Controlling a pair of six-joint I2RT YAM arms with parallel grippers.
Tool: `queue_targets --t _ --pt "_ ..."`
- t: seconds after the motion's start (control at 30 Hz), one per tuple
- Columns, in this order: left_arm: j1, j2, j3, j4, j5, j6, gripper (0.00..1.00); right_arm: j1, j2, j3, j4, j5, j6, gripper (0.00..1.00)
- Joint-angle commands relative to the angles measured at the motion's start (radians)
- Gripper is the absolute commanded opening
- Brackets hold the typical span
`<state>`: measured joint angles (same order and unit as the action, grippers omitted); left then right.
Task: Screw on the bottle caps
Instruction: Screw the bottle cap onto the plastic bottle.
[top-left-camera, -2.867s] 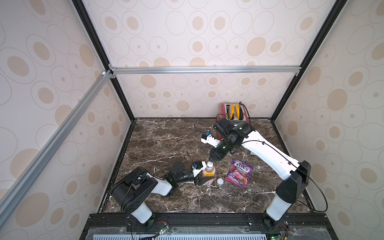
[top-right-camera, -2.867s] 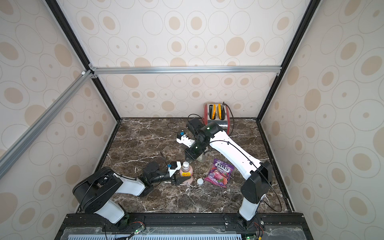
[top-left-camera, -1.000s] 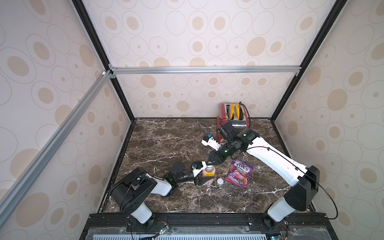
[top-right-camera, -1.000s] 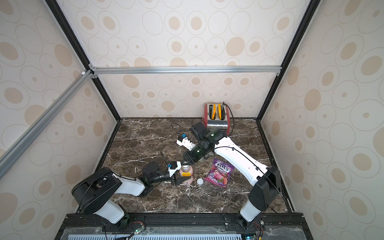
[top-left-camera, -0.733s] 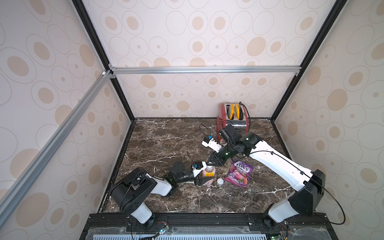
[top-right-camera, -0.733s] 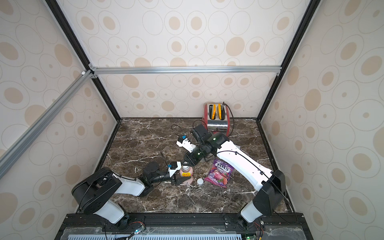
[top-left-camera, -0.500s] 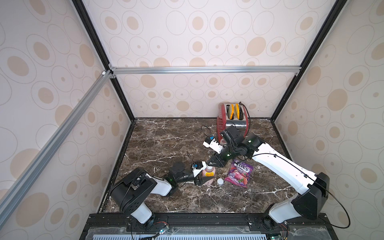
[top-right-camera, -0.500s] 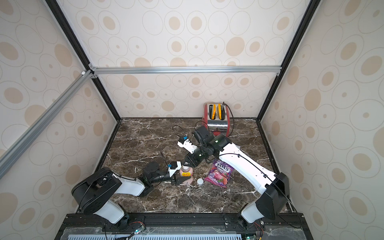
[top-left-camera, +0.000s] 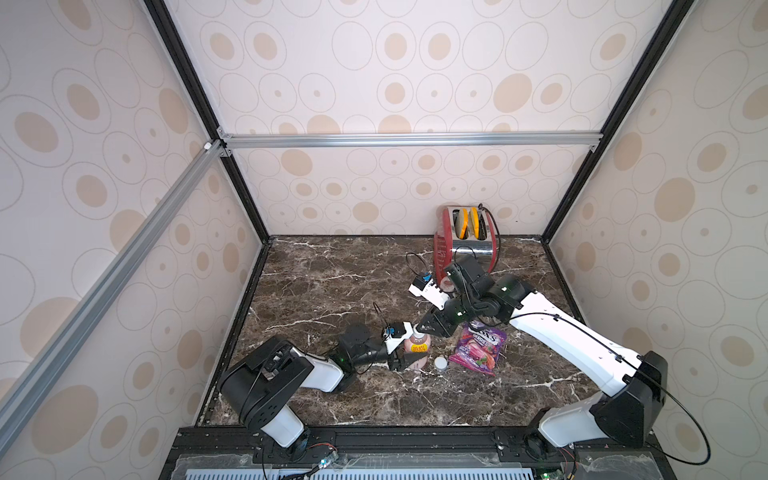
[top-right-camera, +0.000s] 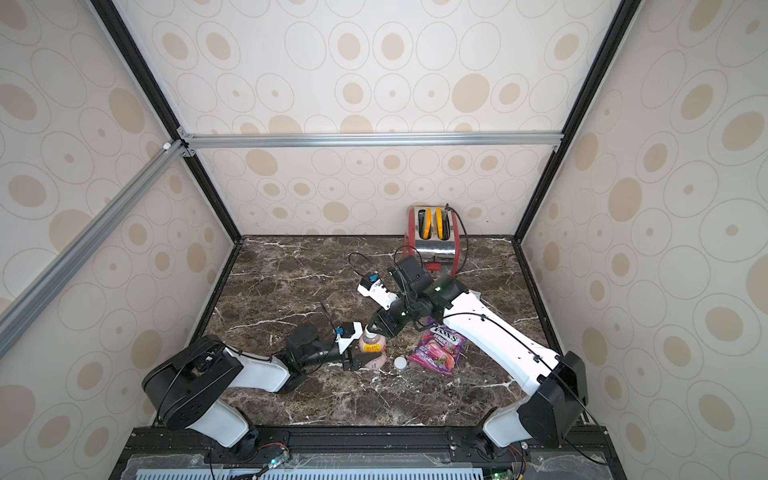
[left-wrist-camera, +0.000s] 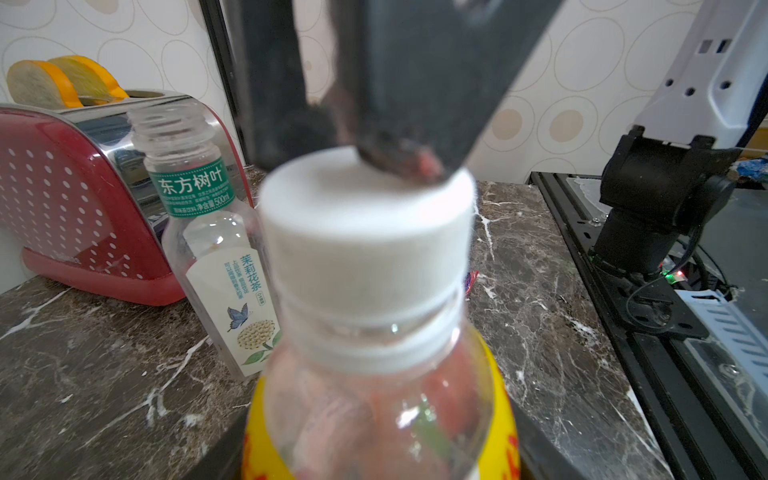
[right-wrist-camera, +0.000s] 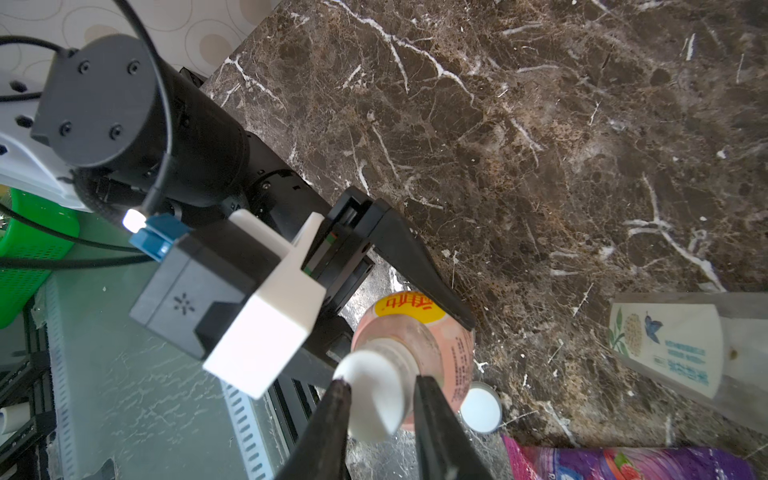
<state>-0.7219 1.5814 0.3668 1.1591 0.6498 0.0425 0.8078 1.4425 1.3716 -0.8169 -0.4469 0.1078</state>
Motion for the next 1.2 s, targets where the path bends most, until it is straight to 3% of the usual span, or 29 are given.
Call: queue_targets --t 0.0,0.47,0.8,1.17 --pt "-0.007 -0.011 0.009 -0.036 -0.008 -0.006 0.7 0.004 0.007 0.032 -0.034 -0.01 0.001 0.31" --pt "-0.007 -0.01 0.01 -0.036 -0.003 -0.01 0.7 -0.002 -0.015 0.079 -0.111 0.028 0.006 0.29" --pt "-0.007 -0.009 0.014 -0.041 0.0 -0.007 0.7 -0.026 0.09 0.172 -0.092 -0.05 0.005 0.29" --pt "-0.007 -0.011 0.012 -0.044 -0.003 -0.007 0.7 -0.026 0.113 0.142 -0.116 -0.098 0.01 0.27"
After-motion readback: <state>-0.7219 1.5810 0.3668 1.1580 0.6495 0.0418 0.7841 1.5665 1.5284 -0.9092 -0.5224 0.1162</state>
